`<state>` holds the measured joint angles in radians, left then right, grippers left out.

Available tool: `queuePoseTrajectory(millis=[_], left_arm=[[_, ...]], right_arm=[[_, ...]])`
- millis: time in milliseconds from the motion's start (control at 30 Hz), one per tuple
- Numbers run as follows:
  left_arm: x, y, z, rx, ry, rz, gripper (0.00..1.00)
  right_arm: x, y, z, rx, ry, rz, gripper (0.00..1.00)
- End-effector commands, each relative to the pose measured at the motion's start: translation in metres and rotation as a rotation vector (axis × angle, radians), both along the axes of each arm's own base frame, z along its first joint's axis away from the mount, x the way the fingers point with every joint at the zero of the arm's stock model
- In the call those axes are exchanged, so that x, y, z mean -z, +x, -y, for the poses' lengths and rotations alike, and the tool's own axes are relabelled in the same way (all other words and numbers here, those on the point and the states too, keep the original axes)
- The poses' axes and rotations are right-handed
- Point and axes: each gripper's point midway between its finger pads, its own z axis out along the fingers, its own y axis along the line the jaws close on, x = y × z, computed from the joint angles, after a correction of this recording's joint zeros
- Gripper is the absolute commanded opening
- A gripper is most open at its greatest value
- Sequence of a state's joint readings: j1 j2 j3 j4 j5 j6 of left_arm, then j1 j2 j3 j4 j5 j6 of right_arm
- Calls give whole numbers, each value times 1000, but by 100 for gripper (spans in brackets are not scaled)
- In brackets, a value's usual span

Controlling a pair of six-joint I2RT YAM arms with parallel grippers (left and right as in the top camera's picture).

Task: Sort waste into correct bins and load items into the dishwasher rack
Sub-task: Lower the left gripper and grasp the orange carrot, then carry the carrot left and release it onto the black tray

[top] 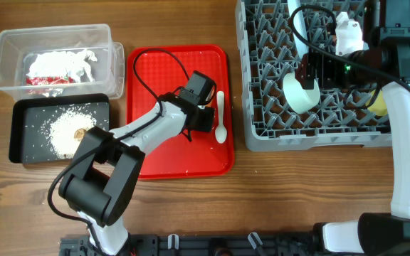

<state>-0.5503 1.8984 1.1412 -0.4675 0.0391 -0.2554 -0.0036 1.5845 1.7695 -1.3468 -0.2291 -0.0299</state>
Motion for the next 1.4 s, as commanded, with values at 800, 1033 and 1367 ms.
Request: queuePoseTrajectory(millis=[800,1033,1367], left_arm=[[-79,19,-99,-263,44,83,17],[-110,-7,-164,-413,69,39,14],[-147,-33,-255,-741,84,78,13]], right_arm=[[-2,-1,-2,0,12,2,100],[-2,-1,-1,1,9,5,100],[-2,-1,-1,1,8,5,100]])
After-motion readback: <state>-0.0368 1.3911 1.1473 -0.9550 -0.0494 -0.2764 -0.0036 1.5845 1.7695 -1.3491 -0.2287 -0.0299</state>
